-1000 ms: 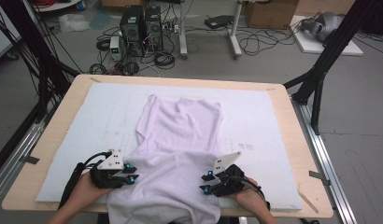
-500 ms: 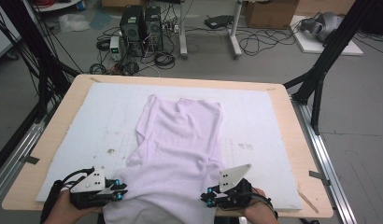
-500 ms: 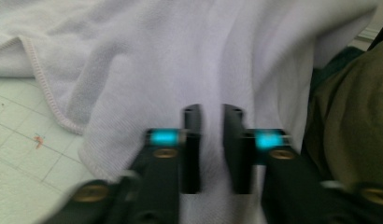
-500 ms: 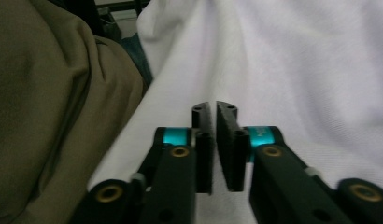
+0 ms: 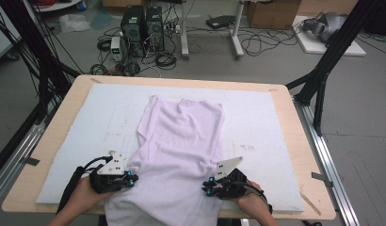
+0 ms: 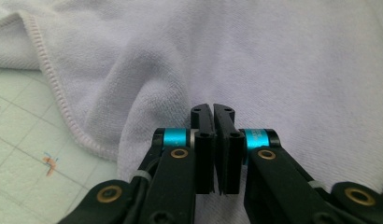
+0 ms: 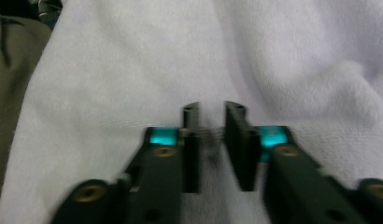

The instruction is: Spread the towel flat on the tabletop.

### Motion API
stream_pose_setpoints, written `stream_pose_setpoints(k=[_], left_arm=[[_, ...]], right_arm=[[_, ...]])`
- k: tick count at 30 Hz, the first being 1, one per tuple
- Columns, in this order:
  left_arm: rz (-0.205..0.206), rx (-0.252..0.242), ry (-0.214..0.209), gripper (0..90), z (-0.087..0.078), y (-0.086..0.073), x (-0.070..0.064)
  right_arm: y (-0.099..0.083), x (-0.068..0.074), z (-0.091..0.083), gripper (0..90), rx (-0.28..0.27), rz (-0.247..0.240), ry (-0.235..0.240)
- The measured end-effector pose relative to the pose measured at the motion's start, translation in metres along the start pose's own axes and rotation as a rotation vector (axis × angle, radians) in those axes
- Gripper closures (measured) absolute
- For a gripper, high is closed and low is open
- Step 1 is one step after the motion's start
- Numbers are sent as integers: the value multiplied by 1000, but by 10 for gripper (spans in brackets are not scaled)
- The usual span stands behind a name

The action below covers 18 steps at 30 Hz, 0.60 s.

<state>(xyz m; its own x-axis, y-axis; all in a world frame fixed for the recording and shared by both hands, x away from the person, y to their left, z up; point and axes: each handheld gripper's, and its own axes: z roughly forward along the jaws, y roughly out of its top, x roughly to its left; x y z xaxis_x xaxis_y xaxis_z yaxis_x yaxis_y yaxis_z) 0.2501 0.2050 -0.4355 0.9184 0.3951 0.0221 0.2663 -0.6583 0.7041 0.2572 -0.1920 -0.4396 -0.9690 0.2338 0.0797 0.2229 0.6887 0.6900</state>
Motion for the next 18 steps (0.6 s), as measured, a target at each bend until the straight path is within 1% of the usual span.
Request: stream_pose_setpoints(k=[2, 5, 7, 8, 9, 10, 11, 12, 13, 14, 15, 16, 17, 18], left_arm=[[6, 7, -1, 879, -5, -2, -4], [-5, -5, -1, 881, -14, -8, -14], [-14, -33, -15, 879, -22, -11, -22], [-15, -46, -22, 873, -25, -12, -26], [-16, -55, -22, 840, -28, -12, -29], [-16, -59, -23, 735, -31, -12, -30], [-20, -73, -25, 673, -33, -11, -31], [-10, -86, -16, 654, -36, -9, -29], [-16, -95, -4, 626, -38, -6, -26], [-17, -101, 7, 608, -38, -4, -22], [-21, -105, 16, 608, -38, -2, -19], [-20, -108, 24, 609, -36, 0, -13], [-28, -105, 37, 609, -33, 3, -5], [-34, -102, 50, 609, -30, 3, 0]], right_arm=[[-1, 1, -1, 853, -3, -4, 1], [-4, 6, -4, 859, -2, -14, 17], [-5, 13, -10, 859, -10, -22, 38], [-6, 17, -13, 854, -28, -26, 51], [-6, 21, -18, 849, -39, -31, 63], [-6, 23, -23, 812, -61, -31, 61], [-6, 24, -28, 798, -87, -25, 53], [-5, 24, -33, 781, -110, -20, 51], [-4, 22, -39, 757, -136, -13, 31], [-4, 18, -42, 728, -141, -4, -2], [-3, 14, -43, 717, -136, 6, -21], [-2, 11, -42, 696, -132, 14, -26], [-2, 7, -40, 670, -124, 24, -43], [-2, 2, -36, 669, -114, 33, -49]])
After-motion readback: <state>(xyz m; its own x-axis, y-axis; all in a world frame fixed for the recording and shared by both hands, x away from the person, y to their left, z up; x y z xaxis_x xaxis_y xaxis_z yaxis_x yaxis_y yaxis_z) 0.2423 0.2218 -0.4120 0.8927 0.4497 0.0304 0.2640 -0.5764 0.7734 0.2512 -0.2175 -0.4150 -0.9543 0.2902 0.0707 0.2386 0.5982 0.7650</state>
